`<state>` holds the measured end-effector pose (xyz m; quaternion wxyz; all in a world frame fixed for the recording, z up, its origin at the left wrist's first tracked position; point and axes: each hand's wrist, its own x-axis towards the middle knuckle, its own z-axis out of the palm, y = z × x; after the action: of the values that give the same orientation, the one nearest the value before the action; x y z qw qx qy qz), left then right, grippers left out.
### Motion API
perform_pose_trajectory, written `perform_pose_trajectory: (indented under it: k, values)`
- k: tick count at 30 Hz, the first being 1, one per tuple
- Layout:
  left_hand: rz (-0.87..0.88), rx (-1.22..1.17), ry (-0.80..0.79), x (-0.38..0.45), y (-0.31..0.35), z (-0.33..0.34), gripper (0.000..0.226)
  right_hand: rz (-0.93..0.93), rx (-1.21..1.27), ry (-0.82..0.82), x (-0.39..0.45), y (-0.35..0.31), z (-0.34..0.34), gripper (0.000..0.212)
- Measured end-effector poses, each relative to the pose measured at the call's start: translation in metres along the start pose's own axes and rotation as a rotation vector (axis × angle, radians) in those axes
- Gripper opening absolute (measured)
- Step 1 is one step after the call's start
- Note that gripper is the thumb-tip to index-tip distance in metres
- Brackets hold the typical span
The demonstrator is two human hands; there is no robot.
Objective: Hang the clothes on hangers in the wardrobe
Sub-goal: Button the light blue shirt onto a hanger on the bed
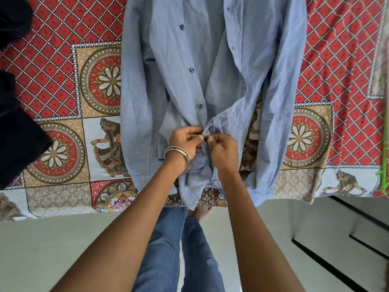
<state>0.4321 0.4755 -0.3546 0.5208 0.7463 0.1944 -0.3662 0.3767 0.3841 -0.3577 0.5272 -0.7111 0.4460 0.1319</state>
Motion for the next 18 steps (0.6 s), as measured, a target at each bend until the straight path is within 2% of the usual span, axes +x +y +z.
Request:
perform_pose_trajectory:
  k: [2, 4, 8, 10, 12, 14, 16, 18]
  values:
    - [0.025, 0.015, 0.022, 0.001, -0.001, 0.0, 0.028, 0.045, 0.058, -0.047, 0.002, 0.004, 0.0, 0.02]
    - [0.14, 0.134, 0.057, 0.001, -0.002, -0.002, 0.028, 0.056, 0.08, -0.071, -0.001, 0.002, -0.002, 0.022]
    - [0.252, 0.227, 0.017, 0.0, -0.002, -0.008, 0.03, -0.072, 0.042, -0.035, -0.005, 0.001, -0.006, 0.005]
    - [0.263, 0.254, -0.006, 0.0, -0.003, -0.01, 0.031, -0.117, -0.004, -0.051, -0.007, -0.003, -0.009, 0.021]
    - [0.256, 0.242, 0.005, 0.001, -0.005, -0.009, 0.028, -0.191, -0.08, -0.036, -0.008, -0.004, -0.012, 0.036]
    - [0.211, 0.182, 0.042, 0.001, -0.008, -0.007, 0.024, -0.273, -0.176, 0.055, -0.012, -0.006, -0.013, 0.047]
    - [0.13, 0.087, 0.041, 0.003, -0.011, -0.006, 0.021, -0.286, -0.152, 0.132, -0.018, -0.009, -0.011, 0.049]
    - [0.06, -0.033, -0.001, 0.002, -0.012, -0.006, 0.02, -0.34, -0.154, 0.122, -0.024, -0.01, -0.004, 0.044]
